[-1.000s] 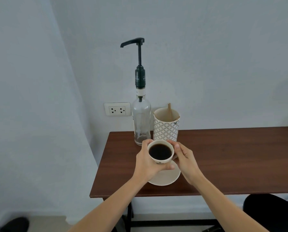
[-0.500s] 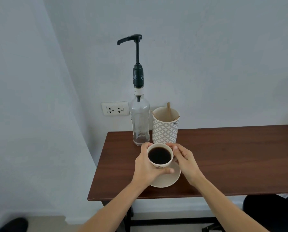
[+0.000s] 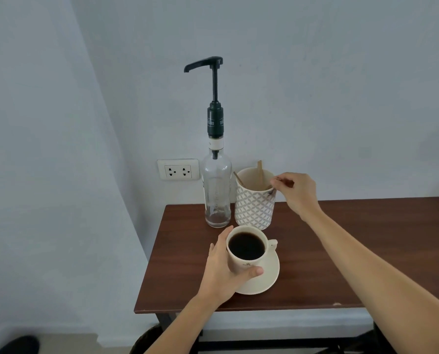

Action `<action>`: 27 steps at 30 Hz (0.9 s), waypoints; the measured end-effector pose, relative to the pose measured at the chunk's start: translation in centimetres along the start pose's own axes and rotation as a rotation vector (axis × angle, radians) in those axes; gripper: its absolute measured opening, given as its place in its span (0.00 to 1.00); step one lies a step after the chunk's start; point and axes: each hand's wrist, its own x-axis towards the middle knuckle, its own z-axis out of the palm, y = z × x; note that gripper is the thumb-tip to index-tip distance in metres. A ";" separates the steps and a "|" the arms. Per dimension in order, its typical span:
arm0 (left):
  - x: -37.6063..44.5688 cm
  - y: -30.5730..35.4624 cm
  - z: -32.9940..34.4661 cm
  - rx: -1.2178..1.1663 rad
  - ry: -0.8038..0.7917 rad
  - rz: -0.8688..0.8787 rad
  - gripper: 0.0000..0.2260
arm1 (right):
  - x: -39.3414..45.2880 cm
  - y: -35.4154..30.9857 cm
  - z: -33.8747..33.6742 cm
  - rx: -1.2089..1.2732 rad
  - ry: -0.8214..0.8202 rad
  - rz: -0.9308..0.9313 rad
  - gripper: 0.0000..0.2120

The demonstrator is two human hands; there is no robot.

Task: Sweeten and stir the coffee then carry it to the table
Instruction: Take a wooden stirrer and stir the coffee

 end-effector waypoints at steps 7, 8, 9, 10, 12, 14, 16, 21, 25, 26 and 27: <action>0.0 -0.2 -0.3 -0.004 -0.009 -0.024 0.39 | 1.7 -3.5 -2.5 0.022 0.120 -0.112 0.09; 0.0 -0.2 -0.3 -0.009 -0.012 -0.031 0.39 | 2.0 -4.3 -3.3 0.023 0.145 -0.137 0.09; 0.0 -0.2 -0.4 -0.016 -0.014 -0.036 0.39 | 2.1 -5.2 -4.1 0.022 0.186 -0.170 0.11; 0.0 -0.3 -0.4 -0.022 -0.015 -0.039 0.39 | 2.2 -6.3 -5.1 0.023 0.241 -0.201 0.12; 0.0 -0.3 -0.5 -0.030 -0.019 -0.041 0.39 | 1.4 -8.6 -7.3 0.065 0.346 -0.255 0.14; 0.0 -0.3 -0.5 -0.031 -0.022 -0.048 0.39 | -0.2 -10.1 -8.9 0.153 0.367 -0.287 0.13; 0.0 -0.5 -0.5 -0.035 -0.028 -0.054 0.40 | -2.2 -10.8 -9.2 0.165 0.273 -0.294 0.12; -0.1 -0.8 -0.5 -0.048 -0.029 -0.058 0.41 | -5.7 -7.6 -5.3 -0.005 -0.065 -0.248 0.12; 0.0 -0.8 -0.5 -0.051 -0.031 -0.067 0.41 | -7.3 -5.2 -3.3 -0.020 -0.236 -0.213 0.11; 0.0 -0.9 -0.5 -0.051 -0.030 -0.069 0.42 | -7.7 -4.8 -3.0 -0.042 -0.271 -0.203 0.12; 0.0 -0.9 -0.4 -0.052 -0.026 -0.072 0.42 | -8.0 -4.5 -2.9 -0.058 -0.301 -0.185 0.13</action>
